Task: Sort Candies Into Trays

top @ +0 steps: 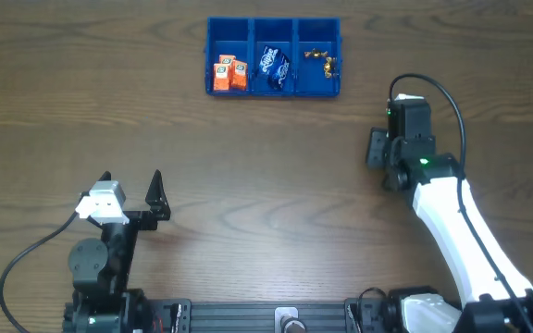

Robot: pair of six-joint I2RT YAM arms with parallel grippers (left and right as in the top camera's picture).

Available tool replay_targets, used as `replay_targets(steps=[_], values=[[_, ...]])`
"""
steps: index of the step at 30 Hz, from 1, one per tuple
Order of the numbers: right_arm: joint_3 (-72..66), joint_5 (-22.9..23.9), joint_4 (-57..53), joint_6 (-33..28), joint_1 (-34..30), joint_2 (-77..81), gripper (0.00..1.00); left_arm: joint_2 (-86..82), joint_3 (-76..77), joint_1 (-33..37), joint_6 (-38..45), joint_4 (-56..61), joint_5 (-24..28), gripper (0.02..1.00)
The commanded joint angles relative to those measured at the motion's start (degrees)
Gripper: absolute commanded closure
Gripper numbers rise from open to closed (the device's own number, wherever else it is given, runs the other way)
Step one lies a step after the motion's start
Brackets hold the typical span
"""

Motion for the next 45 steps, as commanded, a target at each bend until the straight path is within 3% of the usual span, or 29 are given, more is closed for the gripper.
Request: replay_targets(steps=[1, 9, 37, 45], values=[[-0.1, 0.0, 0.4, 0.9, -0.2, 4.6, 0.428, -0.2, -1.1, 0.4, 0.6, -2.0, 0.8, 0.020], [-0.1, 0.0, 4.8, 0.9, -1.7, 14.6, 0.430, -0.2, -1.1, 0.4, 0.6, -2.0, 0.8, 0.020], [-0.1, -1.8, 9.6, 0.9, -3.1, 20.6, 0.441, -0.2, -1.1, 0.4, 0.6, -2.0, 0.8, 0.020], [-0.1, -2.5, 9.7, 0.9, -3.1, 21.0, 0.568, -0.2, -1.1, 0.4, 0.6, -2.0, 0.8, 0.020]])
